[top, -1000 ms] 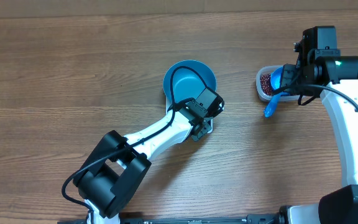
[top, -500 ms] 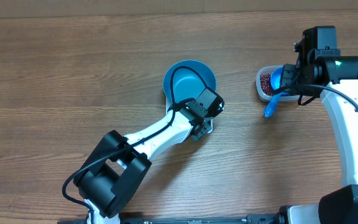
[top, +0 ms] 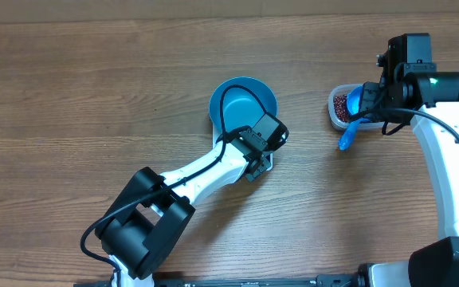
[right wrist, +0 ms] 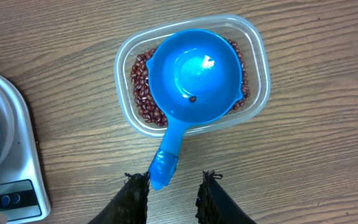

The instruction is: Scoop item into bowl and weigh 150g on scale

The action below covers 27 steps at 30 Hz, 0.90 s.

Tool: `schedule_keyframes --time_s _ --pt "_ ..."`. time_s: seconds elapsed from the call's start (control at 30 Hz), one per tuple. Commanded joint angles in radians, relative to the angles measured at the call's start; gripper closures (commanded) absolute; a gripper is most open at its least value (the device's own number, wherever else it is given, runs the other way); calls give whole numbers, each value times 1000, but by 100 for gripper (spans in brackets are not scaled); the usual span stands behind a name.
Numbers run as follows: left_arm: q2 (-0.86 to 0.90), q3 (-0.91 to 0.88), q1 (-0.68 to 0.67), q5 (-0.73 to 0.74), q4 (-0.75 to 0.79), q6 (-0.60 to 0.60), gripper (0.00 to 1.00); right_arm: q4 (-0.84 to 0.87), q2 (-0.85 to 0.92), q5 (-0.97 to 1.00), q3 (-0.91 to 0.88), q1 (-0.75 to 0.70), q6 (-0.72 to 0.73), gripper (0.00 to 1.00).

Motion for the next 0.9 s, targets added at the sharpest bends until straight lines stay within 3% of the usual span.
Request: schedule_keyframes --time_s 0.0,0.13,0.23,0.37,0.53,0.7,0.87 --pt "17 44 -16 14 -55 -30 96 3 -2 4 0 -2 3 72" --pt "-38 117 -20 48 -134 -29 96 3 -2 5 0 -2 3 67" --pt "-105 181 -20 157 -223 -30 96 3 -2 5 0 -2 3 66" --pt "-181 214 -18 169 -263 -56 96 4 -2 5 0 -2 3 66" --pt "-275 254 35 159 -264 -192 96 7 -2 4 0 -2 3 61" --pt "-262 254 103 163 -361 -282 96 2 -2 -1 0 -2 3 59" --pt "-184 234 124 192 -493 -277 96 7 -2 -7 0 -2 3 57"
